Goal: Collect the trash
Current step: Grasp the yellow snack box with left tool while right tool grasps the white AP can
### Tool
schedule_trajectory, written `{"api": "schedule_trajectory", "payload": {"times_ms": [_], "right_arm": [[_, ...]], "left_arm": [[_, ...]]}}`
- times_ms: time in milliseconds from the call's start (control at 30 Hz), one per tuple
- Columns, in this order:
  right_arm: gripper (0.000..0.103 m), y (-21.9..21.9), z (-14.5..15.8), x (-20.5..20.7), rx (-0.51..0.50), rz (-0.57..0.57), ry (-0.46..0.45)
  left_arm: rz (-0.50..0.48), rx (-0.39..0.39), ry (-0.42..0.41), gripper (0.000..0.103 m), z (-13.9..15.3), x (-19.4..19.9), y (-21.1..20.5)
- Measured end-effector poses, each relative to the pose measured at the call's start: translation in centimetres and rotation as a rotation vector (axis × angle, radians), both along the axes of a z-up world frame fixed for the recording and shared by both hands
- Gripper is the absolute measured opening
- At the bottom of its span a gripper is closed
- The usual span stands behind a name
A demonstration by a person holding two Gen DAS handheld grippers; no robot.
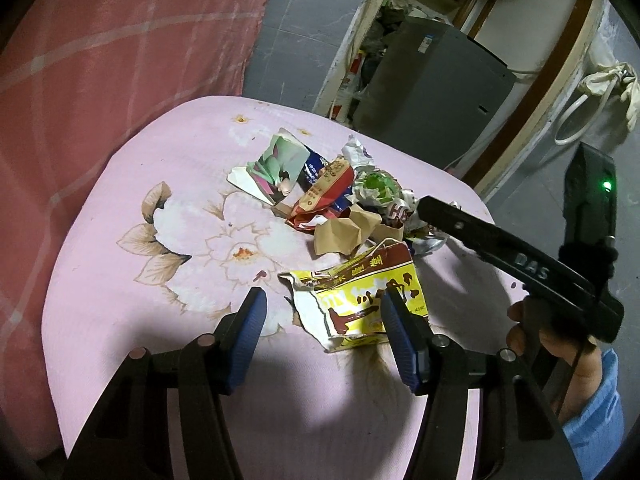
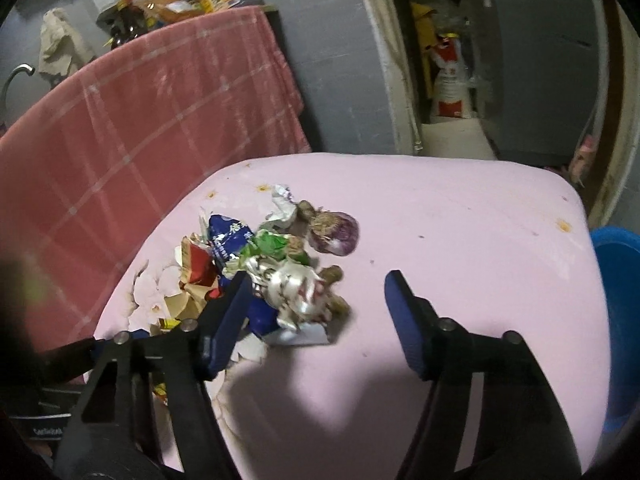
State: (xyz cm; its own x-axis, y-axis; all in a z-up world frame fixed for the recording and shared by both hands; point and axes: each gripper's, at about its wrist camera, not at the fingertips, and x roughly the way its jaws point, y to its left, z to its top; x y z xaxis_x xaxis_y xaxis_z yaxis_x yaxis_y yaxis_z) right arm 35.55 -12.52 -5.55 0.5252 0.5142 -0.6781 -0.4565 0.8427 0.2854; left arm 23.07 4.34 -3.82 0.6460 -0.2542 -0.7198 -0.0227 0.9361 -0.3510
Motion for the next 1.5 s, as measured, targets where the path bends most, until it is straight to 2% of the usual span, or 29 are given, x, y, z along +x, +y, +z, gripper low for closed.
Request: {"api": "schedule_trajectory", "payload": {"times_ms": [67, 167, 367, 567, 900, 1133, 1200, 1267, 1367, 1467, 1500], "right_arm": [[0.042, 0.0, -0.1, -0.1, 0.004, 0.017, 0.010], [0.033, -0.2, -0.2, -0.4, 0.013, 0.033, 0.013], [0.027, -1.6, -0.2, -1.8, 0.026, 0.015, -0.005], [0.026, -3.5, 0.0, -3.2, 0.039, -0.016, -0.033], [0.026, -6.5, 0.7, -5.7, 0.075, -0.112, -0.094], [0.026, -8.1, 0.8, -7.3, 0.094, -0.151, -0.117], [0.026, -8.1, 0.7, -7.4, 0.099, -0.153, -0.117], [0.026, -8.2, 0.5, -7.5, 0.110, -0.156, -0.119], [0.026, -8.5, 0.4, -7.9, 0.127, -0.154, -0.138], [0.026, -8.6, 0.6, -8.5, 0.144, -0.145, -0.163], [0.026, -8.8, 0.5, -8.7, 0.147, -0.142, -0.169]], "left_arm": [[0.001, 0.000, 0.001, 0.054, 0.0, 0.0, 0.0], [-0.002, -0.004, 0.000, 0.054, 0.1, -0.1, -0.2], [-0.025, -0.016, -0.002, 0.059, 0.3, 0.1, -1.1], [-0.029, 0.003, 0.010, 0.063, 0.6, 1.0, -2.7], [-0.013, 0.046, 0.048, 0.065, 0.2, 2.4, -4.6], [0.007, 0.067, 0.041, 0.064, -0.3, 2.5, -5.2], [0.002, 0.066, 0.033, 0.058, -0.3, 2.4, -5.3], [-0.008, 0.060, 0.034, 0.043, -0.4, 2.0, -5.5], [-0.019, 0.051, 0.023, 0.031, -0.6, 1.3, -5.7], [-0.023, 0.042, 0.008, 0.022, -0.8, 0.4, -5.8], [-0.022, 0.045, -0.001, 0.022, -0.9, 0.1, -5.8]]}}
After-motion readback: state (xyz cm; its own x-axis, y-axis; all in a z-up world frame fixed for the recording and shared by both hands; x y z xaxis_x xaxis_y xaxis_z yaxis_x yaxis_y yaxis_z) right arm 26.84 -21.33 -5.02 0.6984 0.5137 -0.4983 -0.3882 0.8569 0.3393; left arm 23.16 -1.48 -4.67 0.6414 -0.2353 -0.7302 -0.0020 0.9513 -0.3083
